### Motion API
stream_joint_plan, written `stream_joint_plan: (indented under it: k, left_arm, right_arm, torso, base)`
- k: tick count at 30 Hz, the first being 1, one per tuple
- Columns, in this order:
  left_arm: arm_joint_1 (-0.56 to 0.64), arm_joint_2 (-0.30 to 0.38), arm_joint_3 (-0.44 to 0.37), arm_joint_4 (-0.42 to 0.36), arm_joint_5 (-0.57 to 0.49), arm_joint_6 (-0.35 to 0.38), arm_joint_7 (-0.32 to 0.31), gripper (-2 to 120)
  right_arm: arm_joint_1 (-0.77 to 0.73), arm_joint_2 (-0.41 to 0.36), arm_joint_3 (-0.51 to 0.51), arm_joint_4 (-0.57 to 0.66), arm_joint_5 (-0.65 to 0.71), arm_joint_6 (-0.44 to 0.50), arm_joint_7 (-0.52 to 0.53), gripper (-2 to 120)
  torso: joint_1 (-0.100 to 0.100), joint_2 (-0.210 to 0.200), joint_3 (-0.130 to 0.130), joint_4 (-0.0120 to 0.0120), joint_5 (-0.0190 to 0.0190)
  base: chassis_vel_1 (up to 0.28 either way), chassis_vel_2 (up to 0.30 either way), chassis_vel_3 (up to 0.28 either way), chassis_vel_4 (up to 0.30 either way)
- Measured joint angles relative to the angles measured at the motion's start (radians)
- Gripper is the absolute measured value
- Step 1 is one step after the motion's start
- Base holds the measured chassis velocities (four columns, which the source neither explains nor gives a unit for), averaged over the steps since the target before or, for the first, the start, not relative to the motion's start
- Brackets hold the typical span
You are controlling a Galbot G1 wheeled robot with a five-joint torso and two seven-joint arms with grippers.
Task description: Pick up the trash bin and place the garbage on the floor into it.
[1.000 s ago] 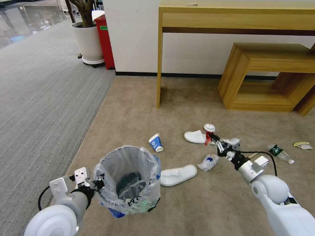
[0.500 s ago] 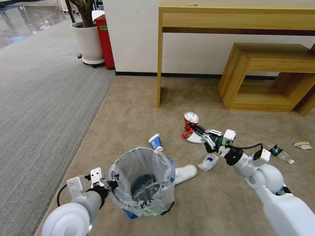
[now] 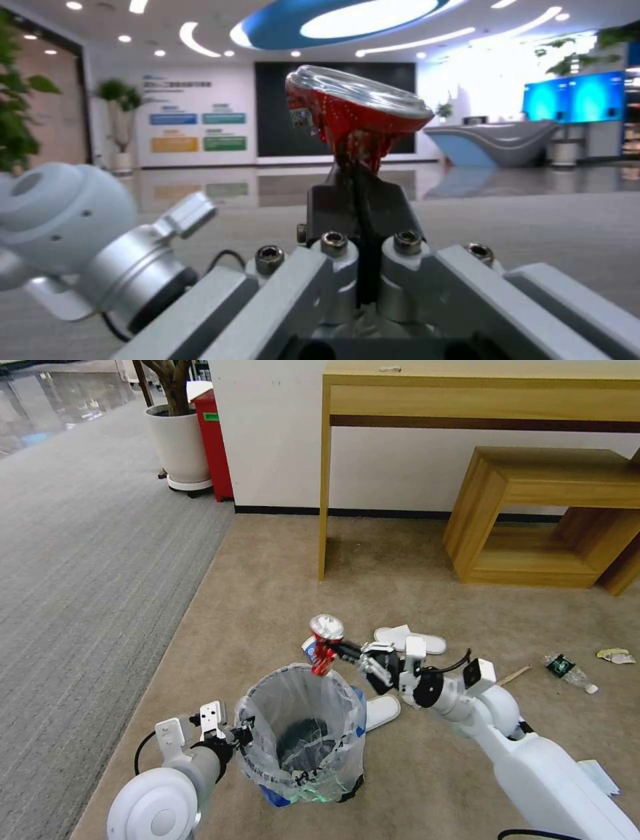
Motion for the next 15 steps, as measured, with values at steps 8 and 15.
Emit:
stream_joint_plan:
  k: [8, 15]
  left_arm:
    - [-0.002, 0.001, -0.002, 0.003, 0.001, 0.0, 0.003, 1]
    - [-0.002, -0.004, 0.005, -0.005, -0.001, 0.0, 0.003, 1]
  right_arm:
    - [-0.004, 0.006, -0.018, -0.015, -0.046, -0.003, -0.053, 0]
    - [-0.012, 0.002, -0.019, -0.026, -0.094, 0.0, -0.064, 0]
  torso:
    - [0.0, 0.0, 0.0, 0.0, 0.0001]
    - [0.0, 0.0, 0.0, 0.0, 0.0001]
  base:
    - [0.0, 0.0, 0.0, 0.0]
    - [0.0, 0.0, 0.0, 0.0]
